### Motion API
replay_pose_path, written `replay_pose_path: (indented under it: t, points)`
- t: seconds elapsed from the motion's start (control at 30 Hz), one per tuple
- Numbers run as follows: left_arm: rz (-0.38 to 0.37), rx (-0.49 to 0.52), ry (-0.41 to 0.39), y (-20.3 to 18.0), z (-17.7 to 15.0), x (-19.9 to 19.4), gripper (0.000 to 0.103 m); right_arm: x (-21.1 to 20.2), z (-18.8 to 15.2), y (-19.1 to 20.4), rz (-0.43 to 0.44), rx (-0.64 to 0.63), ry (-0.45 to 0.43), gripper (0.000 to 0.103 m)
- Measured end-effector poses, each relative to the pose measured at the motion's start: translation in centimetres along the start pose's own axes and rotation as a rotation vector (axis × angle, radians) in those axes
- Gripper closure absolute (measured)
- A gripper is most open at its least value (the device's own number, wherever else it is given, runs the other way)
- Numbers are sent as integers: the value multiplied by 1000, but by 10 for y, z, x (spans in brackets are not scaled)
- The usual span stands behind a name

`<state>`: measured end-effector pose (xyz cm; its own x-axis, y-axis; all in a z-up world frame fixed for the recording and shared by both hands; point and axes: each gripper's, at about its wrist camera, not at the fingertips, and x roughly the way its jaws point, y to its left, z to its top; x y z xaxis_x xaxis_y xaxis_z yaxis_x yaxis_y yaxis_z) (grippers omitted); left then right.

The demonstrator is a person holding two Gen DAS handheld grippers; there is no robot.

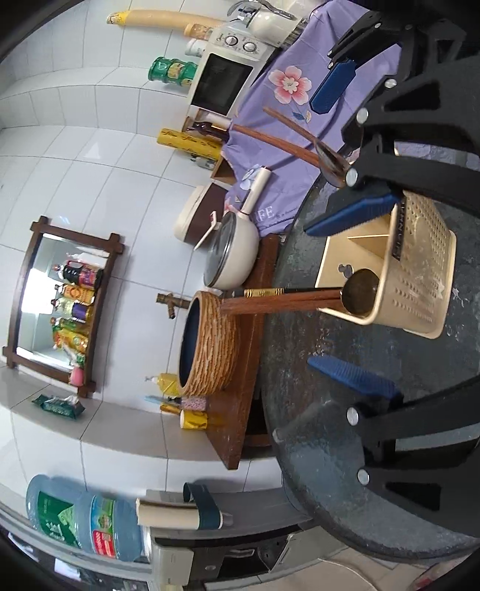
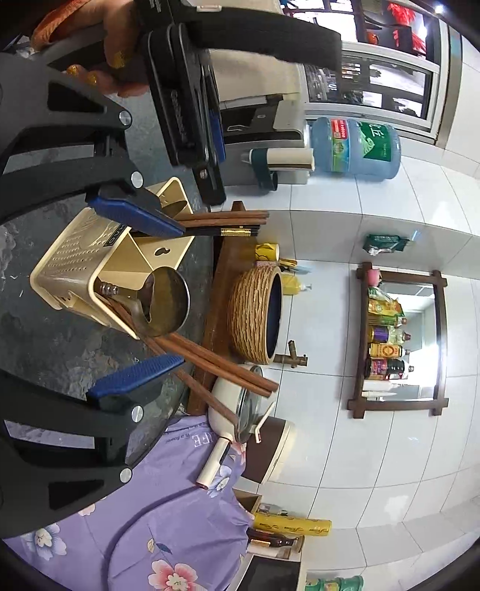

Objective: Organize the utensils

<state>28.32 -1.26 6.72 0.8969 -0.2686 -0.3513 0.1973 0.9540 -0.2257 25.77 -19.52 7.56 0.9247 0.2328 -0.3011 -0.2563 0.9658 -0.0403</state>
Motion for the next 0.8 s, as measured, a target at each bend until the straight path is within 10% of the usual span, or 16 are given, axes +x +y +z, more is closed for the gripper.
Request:
replay_pose_path:
  t: [0.23,0.8]
  points:
    - [53,20,-40,4,-33,-58,6,-46,-19,1,8,64,6,18]
    - [51,167,-65,-26,-164,-200,6,-218,-136,46,61,24,-110,6]
